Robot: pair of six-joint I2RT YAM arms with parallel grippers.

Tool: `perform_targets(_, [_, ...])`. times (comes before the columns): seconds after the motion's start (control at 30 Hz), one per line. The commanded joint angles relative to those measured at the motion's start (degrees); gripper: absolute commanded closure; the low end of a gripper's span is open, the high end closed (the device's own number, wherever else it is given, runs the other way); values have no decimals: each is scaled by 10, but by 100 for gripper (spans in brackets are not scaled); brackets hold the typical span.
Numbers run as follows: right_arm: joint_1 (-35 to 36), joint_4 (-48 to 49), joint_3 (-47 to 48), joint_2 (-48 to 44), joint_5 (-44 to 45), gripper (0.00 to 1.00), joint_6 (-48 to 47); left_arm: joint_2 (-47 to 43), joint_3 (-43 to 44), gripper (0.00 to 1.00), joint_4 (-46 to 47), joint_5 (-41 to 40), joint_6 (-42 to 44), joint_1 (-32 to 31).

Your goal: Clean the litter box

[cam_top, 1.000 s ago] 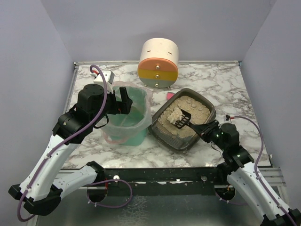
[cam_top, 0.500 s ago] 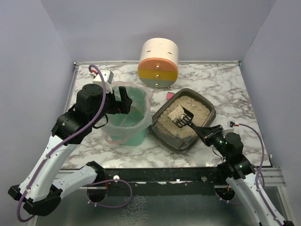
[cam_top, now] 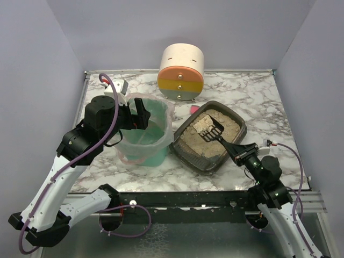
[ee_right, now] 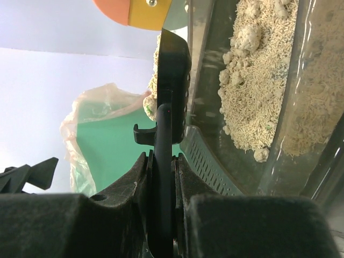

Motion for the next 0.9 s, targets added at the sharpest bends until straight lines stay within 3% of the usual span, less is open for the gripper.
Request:
perform_targets(0.0, [5,59,6,-10,19,100,-4,-13,8,1,-5,10,6,1])
perform_targets(0.17, [5,71,19,-11,38,99,-15,-17,8,1,-5,8,7,1])
perform_targets(0.27, [5,143,-7,-10,2,100,6,-16,6,1,-6,9,7,1])
perform_targets(0.37, [5,72,32,-11,58,100,-12,-18,5,1,-5,11,5,1])
perform_targets(0.5, [5,172,4,-8,3,99,5,-20,3,1,-4,10,6,1])
perform_targets(0.57, [5,83,46,-11,60,99,-12,-21,0,1,-2,11,4,1])
perform_targets(0.7, [5,146,27,-5,9,99,-2,-21,-3,1,0,12,6,1])
perform_targets(0.8, [5,51,69,-11,85,100,-16,-21,-4,1,4,14,4,1])
perform_targets(0.87, [6,131,38,-5,34,99,4,-21,-6,1,5,16,5,1])
